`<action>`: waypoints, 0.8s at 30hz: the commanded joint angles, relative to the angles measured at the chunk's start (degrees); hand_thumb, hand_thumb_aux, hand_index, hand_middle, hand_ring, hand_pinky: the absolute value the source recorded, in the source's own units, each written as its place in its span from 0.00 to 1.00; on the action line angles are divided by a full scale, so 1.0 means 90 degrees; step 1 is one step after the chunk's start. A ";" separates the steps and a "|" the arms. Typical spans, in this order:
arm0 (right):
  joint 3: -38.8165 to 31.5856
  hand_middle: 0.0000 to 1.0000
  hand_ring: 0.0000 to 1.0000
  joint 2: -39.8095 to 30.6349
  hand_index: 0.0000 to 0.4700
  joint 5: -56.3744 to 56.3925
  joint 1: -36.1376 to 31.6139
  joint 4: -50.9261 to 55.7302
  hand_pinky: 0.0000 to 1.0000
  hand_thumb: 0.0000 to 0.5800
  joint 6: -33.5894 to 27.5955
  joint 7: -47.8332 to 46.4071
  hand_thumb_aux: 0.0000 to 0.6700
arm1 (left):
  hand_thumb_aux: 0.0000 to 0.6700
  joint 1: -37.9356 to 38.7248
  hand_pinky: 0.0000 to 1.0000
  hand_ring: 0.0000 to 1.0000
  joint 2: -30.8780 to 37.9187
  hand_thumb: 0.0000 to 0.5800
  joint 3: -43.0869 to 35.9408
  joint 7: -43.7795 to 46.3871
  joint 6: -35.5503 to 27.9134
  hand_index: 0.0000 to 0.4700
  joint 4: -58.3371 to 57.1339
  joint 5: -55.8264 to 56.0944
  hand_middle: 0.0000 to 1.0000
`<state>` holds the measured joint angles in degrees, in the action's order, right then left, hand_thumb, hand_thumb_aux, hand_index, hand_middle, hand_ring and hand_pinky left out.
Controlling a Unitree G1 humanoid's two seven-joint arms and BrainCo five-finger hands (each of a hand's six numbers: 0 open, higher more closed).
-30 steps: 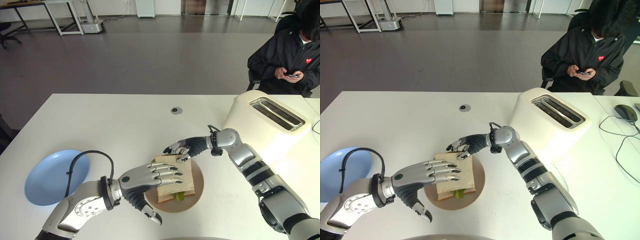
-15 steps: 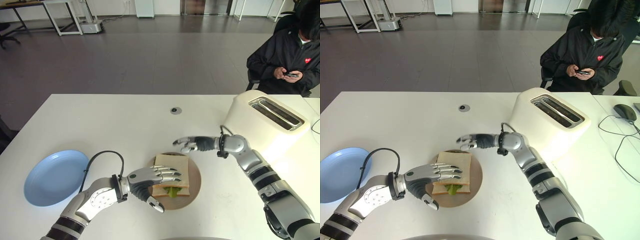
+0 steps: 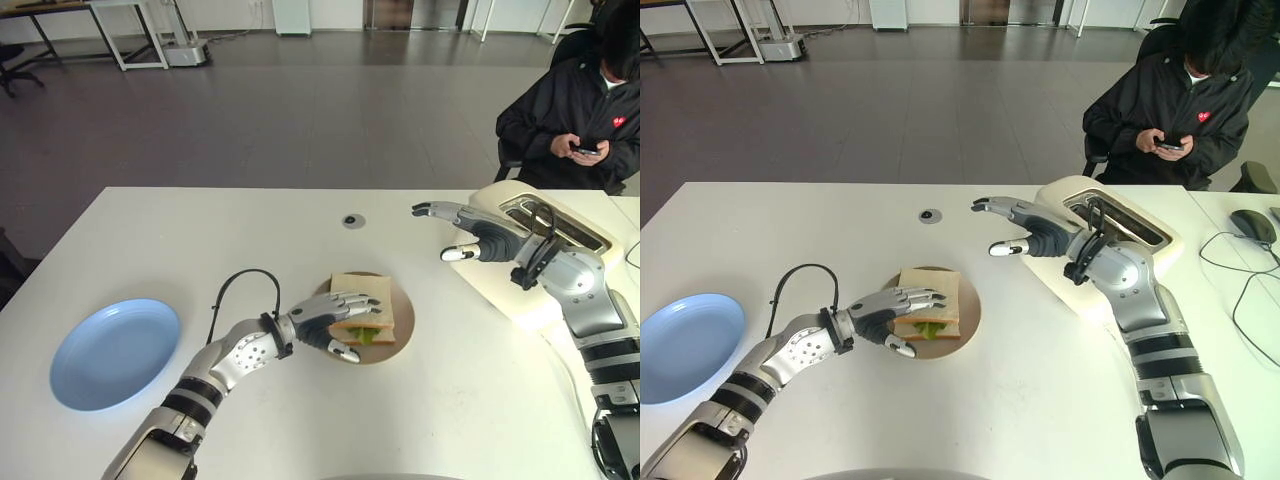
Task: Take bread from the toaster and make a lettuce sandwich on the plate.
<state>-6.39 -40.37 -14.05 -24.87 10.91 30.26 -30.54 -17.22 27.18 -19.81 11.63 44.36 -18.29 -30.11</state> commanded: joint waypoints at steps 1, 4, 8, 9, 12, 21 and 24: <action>0.0060 0.00 0.00 -0.0453 0.00 -0.0139 0.0404 -0.0410 0.00 0.00 0.0300 -0.0183 0.00 | 0.00 0.0419 0.00 0.00 0.0290 0.00 0.0825 0.0113 -0.0133 0.00 0.1381 0.1446 0.00; -0.0009 0.00 0.00 -0.0850 0.05 -0.0486 0.0747 -0.0537 0.00 0.11 0.0638 -0.0261 0.05 | 0.78 0.0857 0.42 0.42 0.0753 0.95 0.1433 0.0342 -0.0343 0.78 0.2121 0.2003 0.42; -0.0386 1.00 1.00 -0.1368 1.00 0.0158 0.1640 -0.1056 1.00 1.00 0.0987 -0.1154 1.00 | 1.00 0.1766 1.00 1.00 0.1612 1.00 0.1343 0.1223 -0.0193 1.00 0.2500 0.2118 1.00; -0.0584 1.00 1.00 -0.1353 1.00 0.0213 0.1729 -0.1131 1.00 1.00 0.1012 -0.1356 1.00 | 1.00 0.2019 1.00 1.00 0.1847 1.00 0.1137 0.1586 -0.0229 1.00 0.2525 0.2047 1.00; -0.1079 1.00 1.00 -0.0954 1.00 0.0189 0.1587 -0.0968 1.00 1.00 0.1103 -0.1582 1.00 | 1.00 0.2420 1.00 1.00 0.2238 1.00 0.0348 0.2679 -0.0603 1.00 0.2299 0.1784 1.00; -0.2193 1.00 1.00 0.0346 1.00 -0.0632 0.0985 0.1254 1.00 1.00 0.1221 -0.1464 1.00 | 1.00 0.0965 1.00 1.00 0.1139 1.00 -0.0480 0.1735 -0.1412 1.00 0.0643 -0.0584 1.00; -0.2181 0.97 0.97 0.0948 1.00 -0.0948 0.0426 0.2695 0.97 1.00 0.1109 -0.0664 1.00 | 1.00 -0.0014 1.00 1.00 0.0510 1.00 -0.0554 0.0318 -0.1555 1.00 -0.0831 -0.1111 1.00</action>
<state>-25.02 -34.98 -19.39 -19.77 26.39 42.57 -38.69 -15.27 33.87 -23.13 18.67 32.74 -16.85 -35.30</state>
